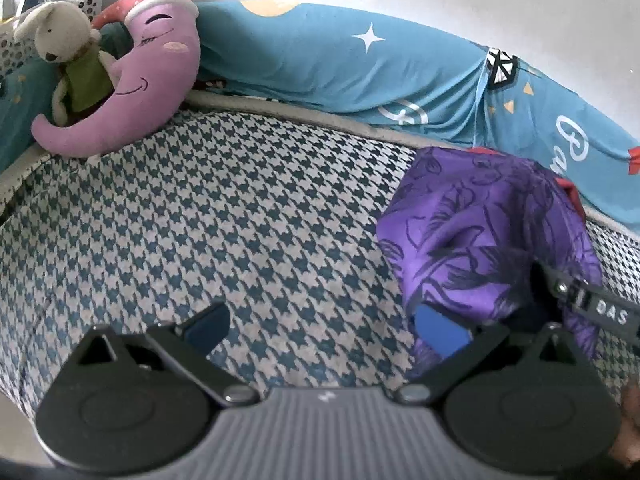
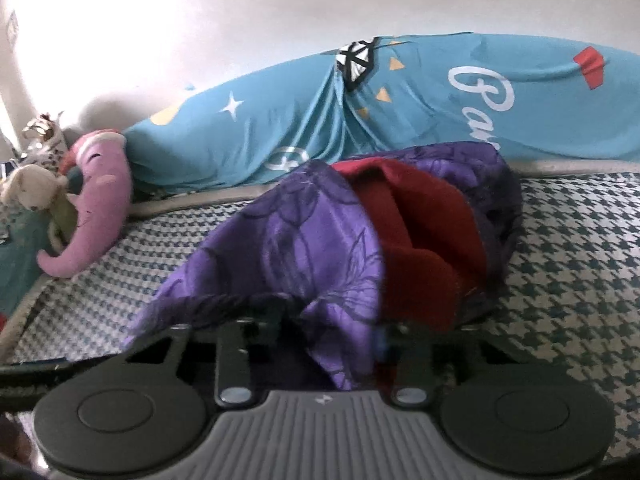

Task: Fold clothes

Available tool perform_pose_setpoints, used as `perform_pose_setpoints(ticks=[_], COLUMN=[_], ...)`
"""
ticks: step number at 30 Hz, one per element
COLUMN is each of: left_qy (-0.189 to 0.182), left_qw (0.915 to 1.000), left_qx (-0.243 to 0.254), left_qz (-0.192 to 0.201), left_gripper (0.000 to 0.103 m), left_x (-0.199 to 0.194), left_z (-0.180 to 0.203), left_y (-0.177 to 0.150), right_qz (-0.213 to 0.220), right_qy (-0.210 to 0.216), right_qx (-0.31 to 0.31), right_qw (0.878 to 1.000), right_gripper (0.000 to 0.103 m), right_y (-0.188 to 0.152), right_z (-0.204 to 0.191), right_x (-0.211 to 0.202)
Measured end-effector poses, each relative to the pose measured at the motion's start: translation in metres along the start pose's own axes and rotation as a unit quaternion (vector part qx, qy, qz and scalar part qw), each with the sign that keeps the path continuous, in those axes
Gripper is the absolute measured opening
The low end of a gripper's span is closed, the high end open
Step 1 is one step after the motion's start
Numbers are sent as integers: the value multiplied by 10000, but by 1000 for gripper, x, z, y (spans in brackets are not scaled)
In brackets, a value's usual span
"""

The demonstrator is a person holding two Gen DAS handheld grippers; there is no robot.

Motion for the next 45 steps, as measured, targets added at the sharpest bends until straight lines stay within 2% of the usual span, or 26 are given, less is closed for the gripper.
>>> perform_pose_setpoints(ticks=[3,8,10,11,14,20,22,24,30,35,40,43,45], left_qy=[19,18,21,24,71,44,-15,-73,-158,-114,40,189,249], left_qw=[10000,9999,9998,9997,9996,10000,9999,9997,9982,9982,9992,9991,9991], left_qx=[-23,-59,-137,-177,-194,-15,99,237,572,592,400,352,326], left_qz=[27,90,147,175,174,-1,-28,-54,-96,-65,-90,-103,-100], left_gripper=[103,103,103,103,103,103,103,103,103,103,103,103,103], left_x=[1,0,-1,-1,0,10,12,14,18,19,22,23,24], left_z=[0,1,0,-1,0,11,19,27,49,53,45,39,37], left_y=[-1,-1,1,1,1,-5,-7,-11,-18,-18,-14,-12,-11], right_qz=[124,488,623,695,909,969,989,1037,1293,1203,1078,709,462], right_qy=[75,-280,-581,-796,-1425,-2302,-2320,-2297,-2395,-2303,-2090,-1873,-1898], right_qx=[-101,26,146,218,479,931,1111,1135,836,851,864,803,627], right_qw=[9998,9984,9963,9942,9845,9638,9613,9610,9586,9619,9681,9764,9787], right_gripper=[13,9,9,5,5,6,9,27,56,65,69,77,77], right_y=[-2,5,8,10,19,26,27,27,28,24,20,16,11], right_z=[0,19,31,39,64,107,117,118,109,113,118,121,123], right_x=[-8,-27,-35,-39,-51,-72,-79,-84,-91,-97,-102,-99,-93])
Point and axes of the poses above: each gripper's, at about its wrist camera, not at the fingertips, and x roughly the way its jaws point, z to its right, y to its top, the point moved 2 cm from there along x, roughly the way its jaws point, and after that the axes turned 6 degrees about x, right-handed, at the moved point
